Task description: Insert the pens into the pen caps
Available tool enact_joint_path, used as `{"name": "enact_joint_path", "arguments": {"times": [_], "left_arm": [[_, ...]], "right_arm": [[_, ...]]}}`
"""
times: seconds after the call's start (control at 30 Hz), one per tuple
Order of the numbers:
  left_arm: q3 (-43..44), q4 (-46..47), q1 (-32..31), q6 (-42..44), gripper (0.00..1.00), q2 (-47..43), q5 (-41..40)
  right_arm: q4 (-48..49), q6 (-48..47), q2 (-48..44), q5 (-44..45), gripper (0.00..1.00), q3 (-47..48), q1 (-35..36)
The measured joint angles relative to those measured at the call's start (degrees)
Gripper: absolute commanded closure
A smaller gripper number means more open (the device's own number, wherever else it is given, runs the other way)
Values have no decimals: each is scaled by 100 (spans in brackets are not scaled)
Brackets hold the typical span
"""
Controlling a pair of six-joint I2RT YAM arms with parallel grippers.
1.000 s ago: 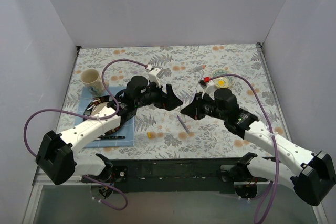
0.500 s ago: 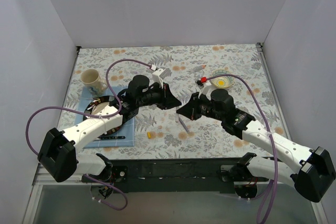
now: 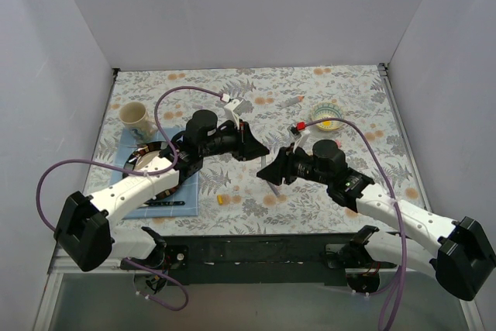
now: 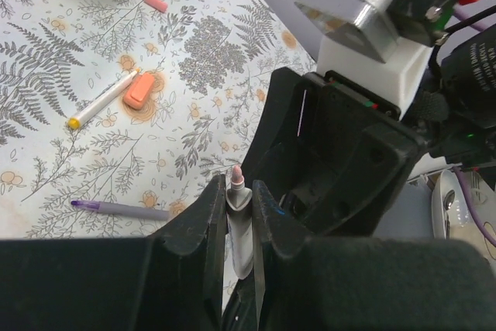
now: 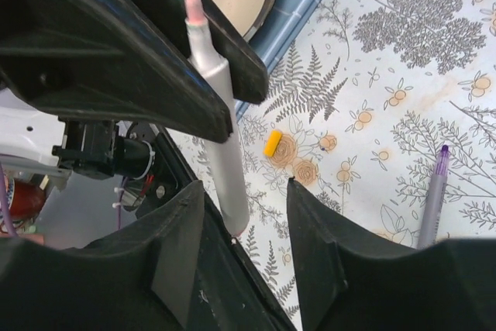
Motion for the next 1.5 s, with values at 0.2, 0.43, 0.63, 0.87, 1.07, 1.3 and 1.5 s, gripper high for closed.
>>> {"name": "enact_joint_path", "arguments": {"times": [0.2, 0.43, 0.63, 0.87, 1.07, 1.3, 1.5], "left_arm": [[-2, 120, 0, -101, 100, -61, 76], [-2, 142, 0, -120, 100, -87, 76], [-2, 138, 0, -118, 100, -87, 76], [-2, 140, 0, -118, 100, -87, 184], [-2, 140, 2, -107, 100, -87, 203], [-2, 144, 7, -118, 100, -87, 315], [-2, 170, 7, -146, 100, -87, 417]], "right_arm": [[330, 98, -4, -127, 56, -127, 2], [391, 94, -155, -87, 55, -127, 2], [155, -13, -348, 109, 52, -118, 2], [-98, -170, -424, 308, 54, -11, 2], [-59, -212, -264, 299, 57, 72, 4], [201, -223, -219, 310, 61, 79, 7], [660, -151, -269, 415, 94, 4, 9]]}}
